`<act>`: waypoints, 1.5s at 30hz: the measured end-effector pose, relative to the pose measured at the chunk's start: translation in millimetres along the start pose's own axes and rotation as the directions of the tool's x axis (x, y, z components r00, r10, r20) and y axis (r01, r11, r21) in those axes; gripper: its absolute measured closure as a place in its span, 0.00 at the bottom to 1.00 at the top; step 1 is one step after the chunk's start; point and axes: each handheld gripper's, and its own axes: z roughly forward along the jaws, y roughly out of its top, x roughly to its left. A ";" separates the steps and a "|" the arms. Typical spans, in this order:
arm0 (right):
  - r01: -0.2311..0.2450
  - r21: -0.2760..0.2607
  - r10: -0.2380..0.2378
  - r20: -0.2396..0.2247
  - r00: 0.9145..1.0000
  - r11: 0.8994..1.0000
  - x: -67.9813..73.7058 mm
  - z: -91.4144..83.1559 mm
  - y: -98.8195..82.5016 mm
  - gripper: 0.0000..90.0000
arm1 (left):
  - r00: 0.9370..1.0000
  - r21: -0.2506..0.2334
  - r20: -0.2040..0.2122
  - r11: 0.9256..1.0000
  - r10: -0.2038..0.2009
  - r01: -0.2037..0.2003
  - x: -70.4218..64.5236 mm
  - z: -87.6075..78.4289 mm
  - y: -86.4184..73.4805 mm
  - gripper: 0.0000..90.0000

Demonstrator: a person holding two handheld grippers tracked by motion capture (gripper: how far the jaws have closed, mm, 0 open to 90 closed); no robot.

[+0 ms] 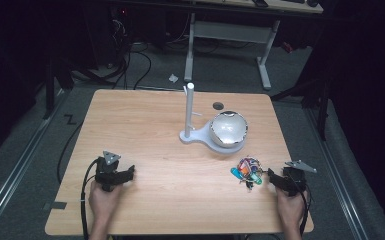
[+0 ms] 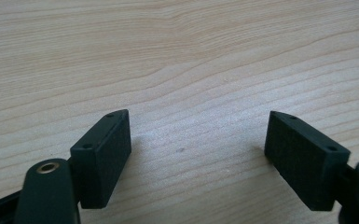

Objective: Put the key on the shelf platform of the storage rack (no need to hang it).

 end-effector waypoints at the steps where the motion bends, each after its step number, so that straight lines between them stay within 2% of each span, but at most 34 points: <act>1: 0.000 0.000 0.000 0.000 1.000 1.000 0.0 0.0 0.0 0.41 | 1.000 0.000 0.000 1.000 0.000 0.000 0.0 0.0 0.0 0.26; 38: -0.006 0.001 0.006 -0.002 1.000 1.000 0.9 -0.4 -0.3 0.41 | 1.000 0.001 0.001 1.000 0.000 0.000 0.1 0.0 0.1 0.26; 45: 0.000 0.007 -0.001 0.016 1.000 1.000 1.5 -2.3 -0.8 0.42 | 1.000 0.000 0.001 1.000 0.000 0.000 0.1 0.0 0.1 0.26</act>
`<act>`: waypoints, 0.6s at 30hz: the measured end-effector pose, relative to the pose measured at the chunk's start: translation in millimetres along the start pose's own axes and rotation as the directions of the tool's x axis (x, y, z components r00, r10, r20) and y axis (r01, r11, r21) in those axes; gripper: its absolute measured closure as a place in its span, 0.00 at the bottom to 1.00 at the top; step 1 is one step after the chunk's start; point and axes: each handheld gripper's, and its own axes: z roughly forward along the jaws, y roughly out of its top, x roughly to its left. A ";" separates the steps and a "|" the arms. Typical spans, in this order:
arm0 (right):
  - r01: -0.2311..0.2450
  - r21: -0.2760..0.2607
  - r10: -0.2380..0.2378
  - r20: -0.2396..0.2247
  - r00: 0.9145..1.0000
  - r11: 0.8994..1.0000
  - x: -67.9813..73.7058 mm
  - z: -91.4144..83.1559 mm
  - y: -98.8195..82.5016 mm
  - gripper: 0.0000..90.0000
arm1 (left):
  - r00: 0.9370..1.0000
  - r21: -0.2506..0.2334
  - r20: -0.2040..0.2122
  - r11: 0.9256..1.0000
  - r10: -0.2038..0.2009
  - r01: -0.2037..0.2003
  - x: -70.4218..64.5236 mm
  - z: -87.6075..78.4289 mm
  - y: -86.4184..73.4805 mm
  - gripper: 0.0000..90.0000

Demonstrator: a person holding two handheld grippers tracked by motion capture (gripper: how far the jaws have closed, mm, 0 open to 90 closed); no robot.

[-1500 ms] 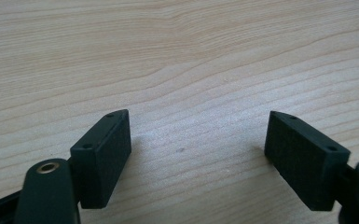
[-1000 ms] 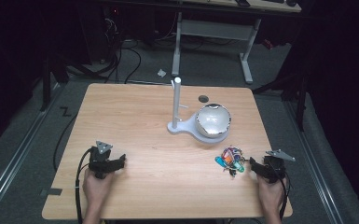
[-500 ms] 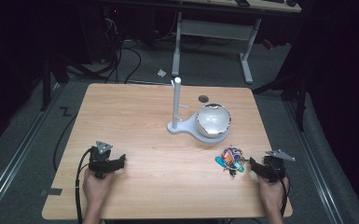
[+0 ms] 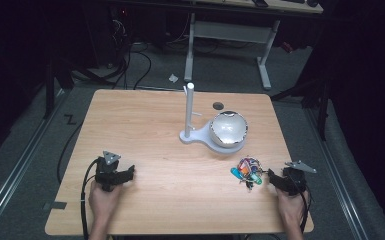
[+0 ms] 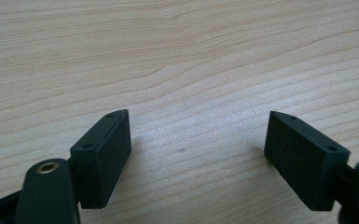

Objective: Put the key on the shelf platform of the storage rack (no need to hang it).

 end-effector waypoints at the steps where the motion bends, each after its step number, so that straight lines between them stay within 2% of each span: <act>1: 0.000 0.000 0.000 0.000 1.000 1.000 0.0 0.0 0.0 0.42 | 1.000 0.000 0.000 1.000 0.000 0.000 0.0 0.0 0.0 0.26; 12: -0.065 -0.020 0.065 -0.039 0.997 0.998 -5.4 -10.2 -6.9 0.46 | 1.000 0.000 0.000 1.000 0.001 -0.001 0.0 0.0 0.0 0.26; 18: -0.061 -0.044 0.059 -0.050 0.997 0.997 -4.3 -20.3 -9.2 0.46 | 1.000 0.000 0.000 1.000 0.000 0.000 0.0 0.0 0.0 0.26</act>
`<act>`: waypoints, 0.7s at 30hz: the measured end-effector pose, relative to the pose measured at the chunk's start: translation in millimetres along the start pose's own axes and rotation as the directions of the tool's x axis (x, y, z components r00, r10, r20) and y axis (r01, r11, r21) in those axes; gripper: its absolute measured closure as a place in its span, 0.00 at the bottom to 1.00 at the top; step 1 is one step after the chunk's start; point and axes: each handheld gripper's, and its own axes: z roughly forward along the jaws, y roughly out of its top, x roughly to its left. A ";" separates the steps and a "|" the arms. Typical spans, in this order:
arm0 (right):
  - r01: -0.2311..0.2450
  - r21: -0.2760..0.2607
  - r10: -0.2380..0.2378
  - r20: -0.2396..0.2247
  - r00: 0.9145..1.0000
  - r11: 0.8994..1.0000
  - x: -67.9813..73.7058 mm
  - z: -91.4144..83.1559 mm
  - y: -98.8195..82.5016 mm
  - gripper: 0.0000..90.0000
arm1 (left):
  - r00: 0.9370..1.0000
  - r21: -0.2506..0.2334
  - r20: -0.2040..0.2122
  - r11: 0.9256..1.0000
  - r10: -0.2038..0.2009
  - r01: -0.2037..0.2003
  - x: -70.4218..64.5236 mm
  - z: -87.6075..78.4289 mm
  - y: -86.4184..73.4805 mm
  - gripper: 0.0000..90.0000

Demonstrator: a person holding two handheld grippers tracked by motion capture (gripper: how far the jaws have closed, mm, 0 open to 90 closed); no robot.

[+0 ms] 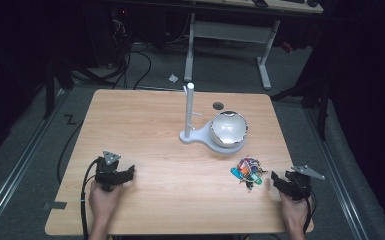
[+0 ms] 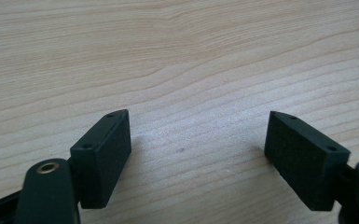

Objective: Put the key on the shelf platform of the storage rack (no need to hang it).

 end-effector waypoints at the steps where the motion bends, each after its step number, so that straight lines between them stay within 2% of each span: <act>1: 0.005 -0.005 -0.005 -0.001 1.000 1.000 0.2 -1.5 -0.9 0.46 | 1.000 0.000 0.000 1.000 0.000 0.000 0.0 0.0 0.0 0.26; 6: 0.006 -0.018 -0.006 -0.006 1.000 1.000 3.3 -8.9 -7.1 0.46 | 1.000 0.000 0.000 1.000 0.000 0.000 0.0 0.0 0.0 0.26; 15: 0.041 -0.040 -0.043 -0.048 0.998 0.998 15.7 -21.2 -6.3 0.49 | 1.000 0.001 0.000 1.000 0.001 -0.001 0.0 0.0 0.0 0.26; 16: 0.064 -0.045 -0.067 -0.065 0.996 0.997 21.6 -23.2 -4.7 0.50 | 1.000 0.000 0.000 1.000 0.000 0.000 0.0 0.0 0.0 0.26; 20: 0.091 -0.047 -0.095 -0.091 0.991 0.995 29.7 -23.9 -2.1 0.50 | 1.000 0.000 0.000 1.000 0.000 0.000 0.0 0.0 0.0 0.26; 21: 0.113 -0.052 -0.118 -0.104 0.988 0.992 35.4 -23.8 -0.1 0.50 | 1.000 0.000 0.000 1.000 0.000 0.000 0.1 0.0 0.0 0.26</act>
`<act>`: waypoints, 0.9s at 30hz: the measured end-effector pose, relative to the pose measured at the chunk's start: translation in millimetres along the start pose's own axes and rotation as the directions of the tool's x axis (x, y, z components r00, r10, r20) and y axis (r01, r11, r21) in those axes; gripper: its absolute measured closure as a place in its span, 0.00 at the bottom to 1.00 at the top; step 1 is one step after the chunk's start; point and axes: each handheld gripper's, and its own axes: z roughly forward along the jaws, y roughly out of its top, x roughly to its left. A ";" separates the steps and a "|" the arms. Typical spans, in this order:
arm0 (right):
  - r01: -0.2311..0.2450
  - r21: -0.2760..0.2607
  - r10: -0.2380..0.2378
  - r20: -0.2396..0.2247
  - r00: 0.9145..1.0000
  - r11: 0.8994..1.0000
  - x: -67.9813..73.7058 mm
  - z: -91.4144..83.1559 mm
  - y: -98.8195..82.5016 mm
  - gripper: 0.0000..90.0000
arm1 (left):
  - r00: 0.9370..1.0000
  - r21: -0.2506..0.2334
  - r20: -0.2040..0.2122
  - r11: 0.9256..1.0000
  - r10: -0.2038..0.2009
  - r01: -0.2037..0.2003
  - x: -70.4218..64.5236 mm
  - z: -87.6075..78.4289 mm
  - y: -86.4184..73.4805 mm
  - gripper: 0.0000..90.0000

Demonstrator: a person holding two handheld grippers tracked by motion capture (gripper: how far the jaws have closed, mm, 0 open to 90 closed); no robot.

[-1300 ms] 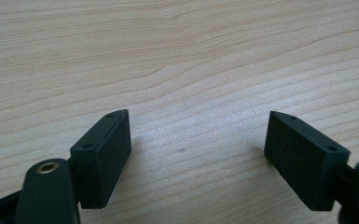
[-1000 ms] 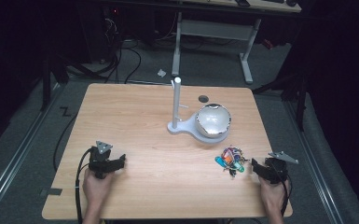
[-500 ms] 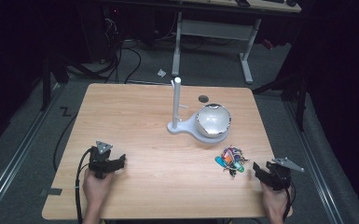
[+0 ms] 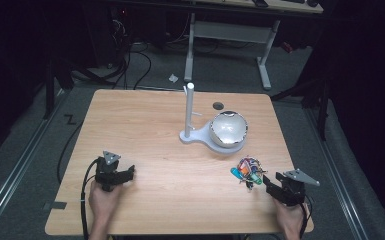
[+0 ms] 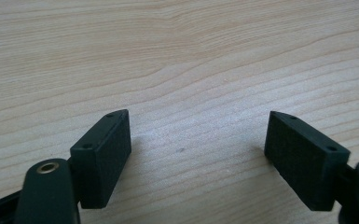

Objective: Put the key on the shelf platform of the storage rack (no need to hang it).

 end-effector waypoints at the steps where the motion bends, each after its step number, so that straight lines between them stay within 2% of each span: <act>1: 0.000 0.000 0.000 0.000 1.000 1.000 0.0 0.0 0.0 0.50 | 1.000 0.000 0.000 1.000 0.000 0.000 0.0 0.0 0.0 0.26; 6: 0.021 0.001 -0.021 -0.042 0.999 1.000 13.7 4.1 7.3 0.50 | 1.000 0.000 0.000 1.000 0.000 0.000 0.0 0.0 0.0 0.26; 15: 0.052 0.014 -0.051 -0.083 0.995 0.999 24.0 15.9 18.8 0.50 | 1.000 0.000 0.000 1.000 0.000 0.000 0.0 0.0 0.0 0.26; 20: 0.065 0.039 -0.062 -0.087 0.994 0.997 27.0 25.7 22.3 0.49 | 1.000 0.000 0.000 1.000 0.000 0.000 0.1 0.0 0.0 0.26; 23: 0.062 0.040 -0.058 -0.091 0.994 0.997 26.0 30.0 24.5 0.47 | 1.000 0.000 0.001 1.000 0.000 0.000 0.1 0.0 0.0 0.26; 27: 0.061 0.068 -0.055 -0.083 0.995 0.996 26.3 38.2 26.2 0.45 | 1.000 0.000 0.001 1.000 0.001 -0.001 0.1 0.0 0.0 0.26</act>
